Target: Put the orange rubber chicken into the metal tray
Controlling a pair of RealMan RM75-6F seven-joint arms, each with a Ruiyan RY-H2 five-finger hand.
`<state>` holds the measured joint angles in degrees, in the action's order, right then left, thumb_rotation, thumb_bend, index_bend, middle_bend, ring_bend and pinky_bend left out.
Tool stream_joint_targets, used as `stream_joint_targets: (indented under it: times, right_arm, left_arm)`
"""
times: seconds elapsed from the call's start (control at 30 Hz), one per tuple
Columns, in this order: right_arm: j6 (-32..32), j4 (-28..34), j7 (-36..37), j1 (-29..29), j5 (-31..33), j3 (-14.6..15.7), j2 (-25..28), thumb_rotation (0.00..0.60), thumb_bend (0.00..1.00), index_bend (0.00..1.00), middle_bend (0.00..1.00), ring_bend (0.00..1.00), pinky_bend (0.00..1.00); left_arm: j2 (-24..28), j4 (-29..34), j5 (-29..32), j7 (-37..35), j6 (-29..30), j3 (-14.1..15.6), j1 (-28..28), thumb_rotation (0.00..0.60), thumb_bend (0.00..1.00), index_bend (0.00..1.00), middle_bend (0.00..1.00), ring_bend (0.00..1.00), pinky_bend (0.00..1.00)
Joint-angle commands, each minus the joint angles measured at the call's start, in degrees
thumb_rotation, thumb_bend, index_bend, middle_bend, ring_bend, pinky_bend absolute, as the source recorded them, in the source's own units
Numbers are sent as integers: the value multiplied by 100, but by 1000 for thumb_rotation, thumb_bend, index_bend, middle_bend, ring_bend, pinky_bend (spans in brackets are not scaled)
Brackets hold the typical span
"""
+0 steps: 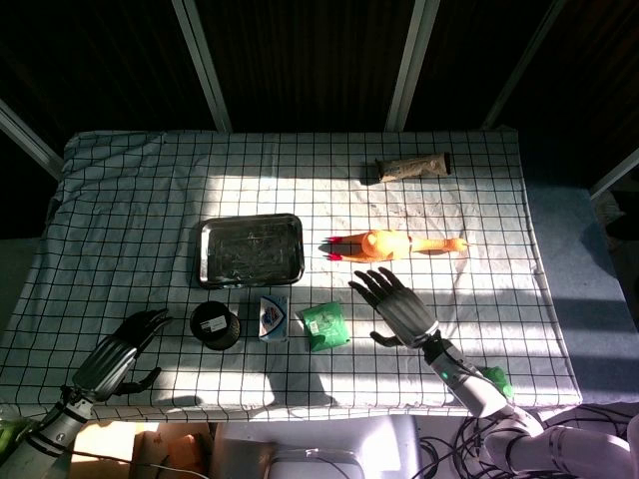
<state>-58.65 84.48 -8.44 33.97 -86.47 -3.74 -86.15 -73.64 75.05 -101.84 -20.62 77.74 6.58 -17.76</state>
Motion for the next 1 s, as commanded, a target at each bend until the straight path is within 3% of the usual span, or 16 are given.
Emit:
stream_joint_targets:
  times: [0.03,0.17,0.33,0.7,0.87,1.0]
  right_arm:
    - [-3,-48,-54,0,22,17,-40,600,179,0,0,0,0]
    - [-119,-255,-295,-34,101,-33,-94,600,180,0,0,0,0]
    - [-225,-902,-647,-62,510,-312,-197,600,179,0,0,0,0]
    - [954,-3253,-441,474,1948,-1115,-721,600,179,0,0,0,0]
    - [1501,-4416,-562,847,2072,-1090,-1213,600,179,15,0,0,0]
    - [1666,-4995,-539,1030,2045,-1064,-1553,600,234,103,0,0,0]
  left_arm:
    - [10,-10,38,52,57,-5,29,600,389,0,0,0,83]
    - [16,-1,156,337,179,-62,120,600,388,0,0,0,82]
    - [149,227,569,833,65,-164,239,600,388,0,0,0,82]
    - [370,568,1027,1077,254,-436,412,600,390,0,0,0,83]
    - [429,671,1101,1123,189,-468,411,600,388,0,0,0,83]
    - [430,679,1133,1147,127,-474,403,600,389,0,0,0,83]
